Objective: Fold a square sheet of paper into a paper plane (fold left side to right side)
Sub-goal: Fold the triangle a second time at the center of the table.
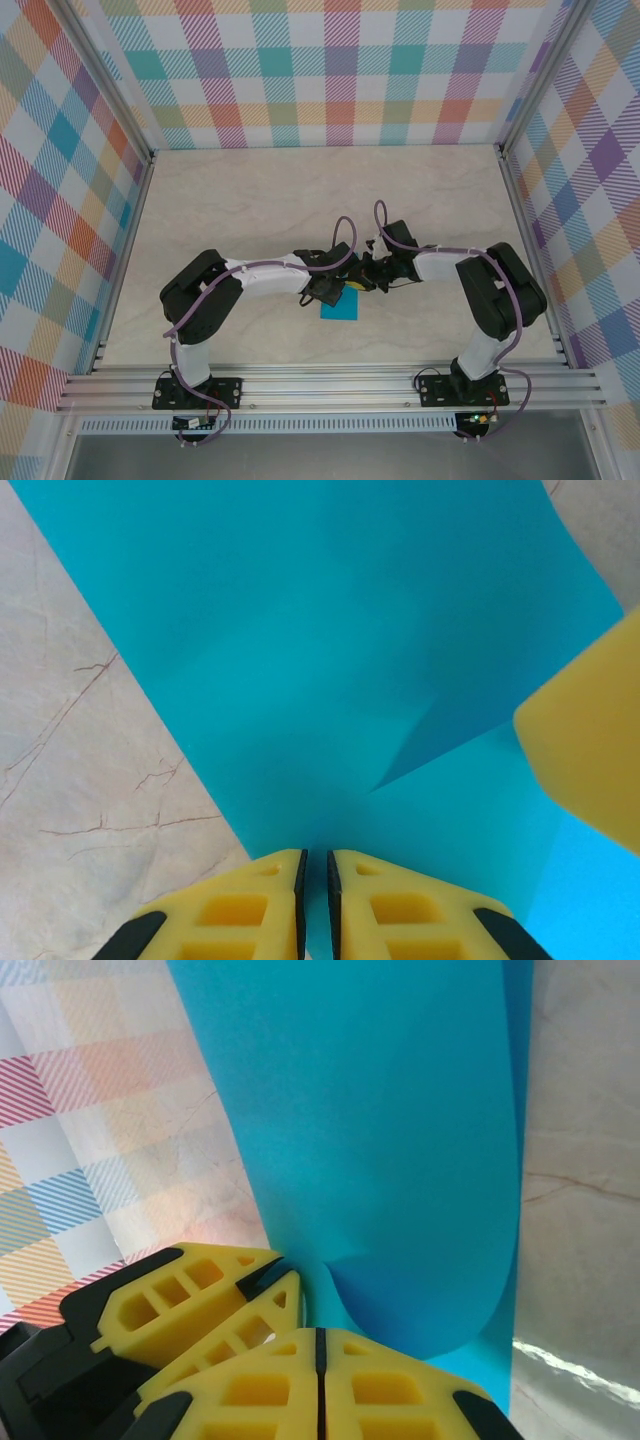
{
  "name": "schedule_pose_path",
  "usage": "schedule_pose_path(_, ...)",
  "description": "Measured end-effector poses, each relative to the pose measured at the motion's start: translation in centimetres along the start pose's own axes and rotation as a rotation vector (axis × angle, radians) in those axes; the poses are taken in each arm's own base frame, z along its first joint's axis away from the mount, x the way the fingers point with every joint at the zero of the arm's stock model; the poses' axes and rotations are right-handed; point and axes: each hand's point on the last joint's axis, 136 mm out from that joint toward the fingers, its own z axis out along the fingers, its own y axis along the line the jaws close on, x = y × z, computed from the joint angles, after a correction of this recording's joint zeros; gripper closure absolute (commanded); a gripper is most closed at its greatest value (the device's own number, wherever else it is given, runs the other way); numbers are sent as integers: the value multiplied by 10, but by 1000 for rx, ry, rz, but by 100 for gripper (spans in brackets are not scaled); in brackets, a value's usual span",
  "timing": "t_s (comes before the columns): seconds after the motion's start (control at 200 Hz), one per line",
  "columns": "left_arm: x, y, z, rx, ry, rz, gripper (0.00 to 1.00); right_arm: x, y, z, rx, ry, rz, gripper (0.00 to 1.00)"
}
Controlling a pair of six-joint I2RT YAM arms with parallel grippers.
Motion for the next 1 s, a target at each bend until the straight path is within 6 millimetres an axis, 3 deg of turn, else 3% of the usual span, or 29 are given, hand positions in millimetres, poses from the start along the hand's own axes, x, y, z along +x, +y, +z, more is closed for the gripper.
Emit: schedule_pose_path(1.0,0,0,0,2,-9,-1,84,-2,-18,10,65,14,8,92)
